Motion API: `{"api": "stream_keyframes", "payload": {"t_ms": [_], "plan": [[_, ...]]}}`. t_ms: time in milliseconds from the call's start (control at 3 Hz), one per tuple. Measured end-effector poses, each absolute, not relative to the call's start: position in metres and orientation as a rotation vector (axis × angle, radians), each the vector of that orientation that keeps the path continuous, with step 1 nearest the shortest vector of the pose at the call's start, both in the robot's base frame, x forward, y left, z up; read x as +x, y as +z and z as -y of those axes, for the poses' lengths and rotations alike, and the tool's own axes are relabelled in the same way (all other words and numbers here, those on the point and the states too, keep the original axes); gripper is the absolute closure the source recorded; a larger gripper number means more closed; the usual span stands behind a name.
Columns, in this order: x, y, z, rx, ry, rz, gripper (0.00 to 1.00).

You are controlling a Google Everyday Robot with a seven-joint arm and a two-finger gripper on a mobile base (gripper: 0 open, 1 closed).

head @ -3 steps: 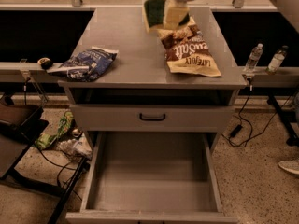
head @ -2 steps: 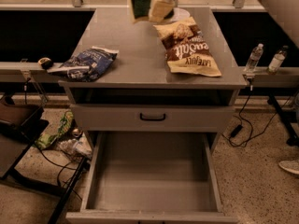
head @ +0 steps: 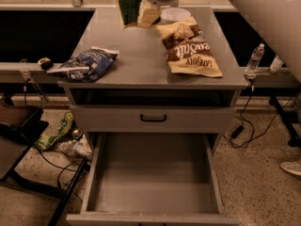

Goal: Pick sponge from middle drawer and place on counter

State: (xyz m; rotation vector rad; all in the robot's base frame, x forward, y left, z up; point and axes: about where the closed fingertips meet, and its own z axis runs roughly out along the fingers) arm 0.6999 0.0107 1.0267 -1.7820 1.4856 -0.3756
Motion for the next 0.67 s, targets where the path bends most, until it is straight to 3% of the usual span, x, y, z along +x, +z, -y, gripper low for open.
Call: {"api": "stream_keyframes", "payload": {"t_ms": [333,667], "plan": [[0.721,1.027,-0.006,-1.761,-0.406,-1.470,1.00],[0.797,1.037,0.003,-1.674,-0.478,-1.370,1.00]]}}
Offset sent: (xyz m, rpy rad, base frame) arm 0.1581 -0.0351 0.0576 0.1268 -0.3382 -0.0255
